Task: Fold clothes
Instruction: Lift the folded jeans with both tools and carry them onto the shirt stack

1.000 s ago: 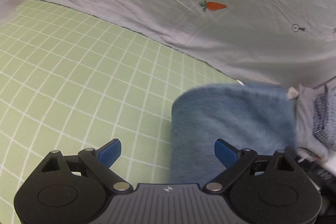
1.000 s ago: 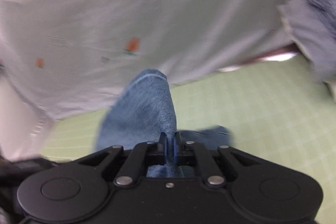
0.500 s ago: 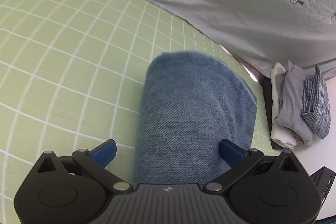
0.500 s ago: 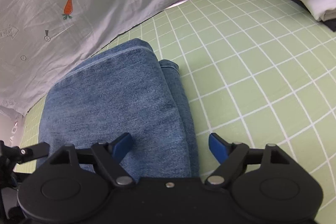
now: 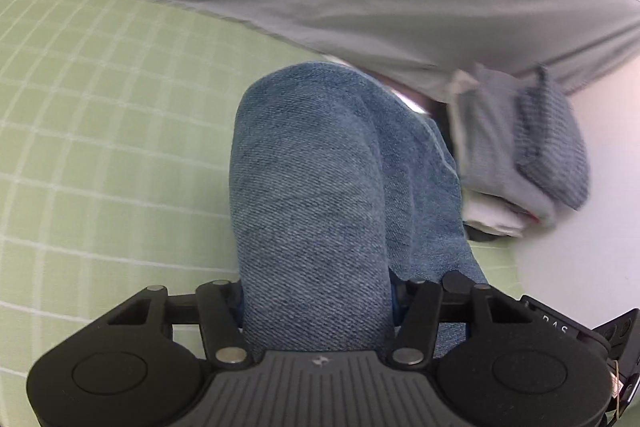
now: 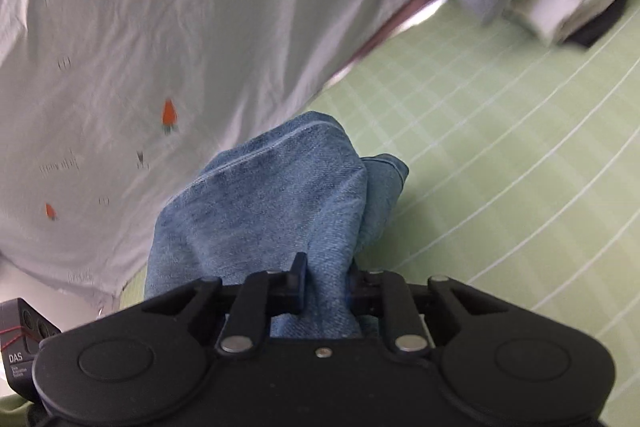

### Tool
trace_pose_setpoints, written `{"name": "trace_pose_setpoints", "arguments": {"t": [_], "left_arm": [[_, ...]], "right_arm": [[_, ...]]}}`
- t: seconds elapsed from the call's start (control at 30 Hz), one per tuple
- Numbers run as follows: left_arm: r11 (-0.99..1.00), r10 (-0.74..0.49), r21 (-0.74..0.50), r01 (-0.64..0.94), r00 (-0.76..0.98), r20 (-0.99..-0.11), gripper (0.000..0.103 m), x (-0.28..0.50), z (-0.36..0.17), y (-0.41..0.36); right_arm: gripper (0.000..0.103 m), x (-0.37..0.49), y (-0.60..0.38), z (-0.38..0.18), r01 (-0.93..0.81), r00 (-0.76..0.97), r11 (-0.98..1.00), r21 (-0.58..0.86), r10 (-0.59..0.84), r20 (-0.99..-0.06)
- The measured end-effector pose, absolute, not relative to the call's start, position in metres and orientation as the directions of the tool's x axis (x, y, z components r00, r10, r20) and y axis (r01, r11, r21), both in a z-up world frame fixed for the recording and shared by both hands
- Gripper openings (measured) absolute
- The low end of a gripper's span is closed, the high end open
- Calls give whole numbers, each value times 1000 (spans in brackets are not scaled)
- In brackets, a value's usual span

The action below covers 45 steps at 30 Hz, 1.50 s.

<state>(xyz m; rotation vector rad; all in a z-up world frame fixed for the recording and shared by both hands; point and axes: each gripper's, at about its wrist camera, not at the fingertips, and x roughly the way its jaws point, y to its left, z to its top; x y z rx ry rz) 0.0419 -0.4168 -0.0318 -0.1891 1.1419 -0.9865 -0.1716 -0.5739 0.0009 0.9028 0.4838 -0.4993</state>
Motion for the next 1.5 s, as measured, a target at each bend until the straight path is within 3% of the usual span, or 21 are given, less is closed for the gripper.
{"name": "trace_pose_setpoints", "arguments": {"t": [0.17,0.4,0.5,0.6,0.7,0.8,0.87,1.0,1.1,1.23,1.37,1.43,1.5], "left_arm": [[437,-821,-599,670,26,-570,57,-1,26,-501],[255,-936,-594,763,41,-349,58,-47,124,-671],[233,-957,-566,791,83,-278,65,-47,160,-747],[332,-929,-481,812,194,-315,74,-41,168,-819],[528,-815,-381,759,327,-479,73,-25,132,-886],[592,-775,-452,667,319,-546,76,1,80,-915],[580,-782,-454,676,308,-542,82,9,69,-922],[556,-796,-458,694,285,-534,86,23,48,-935],[543,-809,-480,689,275,-520,95,22,37,-931],[528,-823,-511,678,260,-506,97,19,28,-922],[515,-819,-478,712,243,-520,96,23,55,-910],[526,-807,-387,757,302,-507,95,5,79,-886],[530,-803,-293,796,360,-474,95,-14,104,-860]], "right_arm": [[17,-239,-625,62,611,790,535,583,-360,-497],[17,-298,-763,165,627,777,633,454,-554,-300],[18,-299,-833,201,644,761,666,376,-606,-230],[19,-283,-907,211,667,742,666,333,-632,-222],[20,-245,-975,187,724,688,643,249,-652,-319],[24,-195,-1014,119,770,598,634,74,-675,-433],[25,-175,-1025,81,782,566,623,24,-694,-445],[26,-169,-1042,65,786,579,616,61,-697,-422],[26,-164,-1054,54,787,588,611,86,-700,-405],[27,-172,-1041,58,779,601,622,77,-707,-373],[31,-188,-1009,89,766,620,641,45,-719,-314],[38,-196,-993,104,760,629,649,28,-724,-285],[57,-204,-976,119,754,637,657,11,-727,-255]]}}
